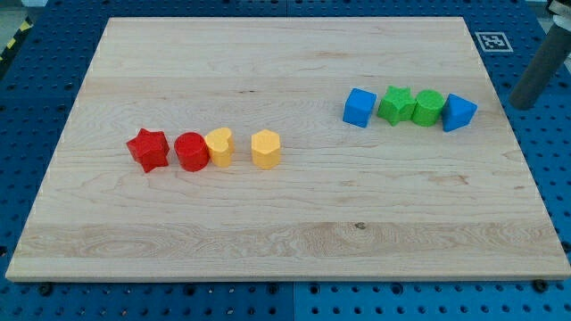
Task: Point your arm towards blue triangle
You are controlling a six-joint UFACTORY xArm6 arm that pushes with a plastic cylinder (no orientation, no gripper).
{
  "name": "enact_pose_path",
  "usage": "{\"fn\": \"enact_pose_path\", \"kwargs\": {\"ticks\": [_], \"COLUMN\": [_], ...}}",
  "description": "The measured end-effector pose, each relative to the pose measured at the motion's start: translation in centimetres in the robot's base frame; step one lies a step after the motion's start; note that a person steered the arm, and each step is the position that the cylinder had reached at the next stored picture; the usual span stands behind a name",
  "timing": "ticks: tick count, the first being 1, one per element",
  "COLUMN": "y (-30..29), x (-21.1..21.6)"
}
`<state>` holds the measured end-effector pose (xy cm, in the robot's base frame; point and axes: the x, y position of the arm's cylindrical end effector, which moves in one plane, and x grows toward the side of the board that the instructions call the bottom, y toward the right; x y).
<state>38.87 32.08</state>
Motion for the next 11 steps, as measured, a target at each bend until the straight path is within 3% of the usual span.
{"fn": "enact_pose_path", "kwargs": {"ticks": [8, 11], "y": [-0.1, -6.5], "x": [2.3, -0.5]}}
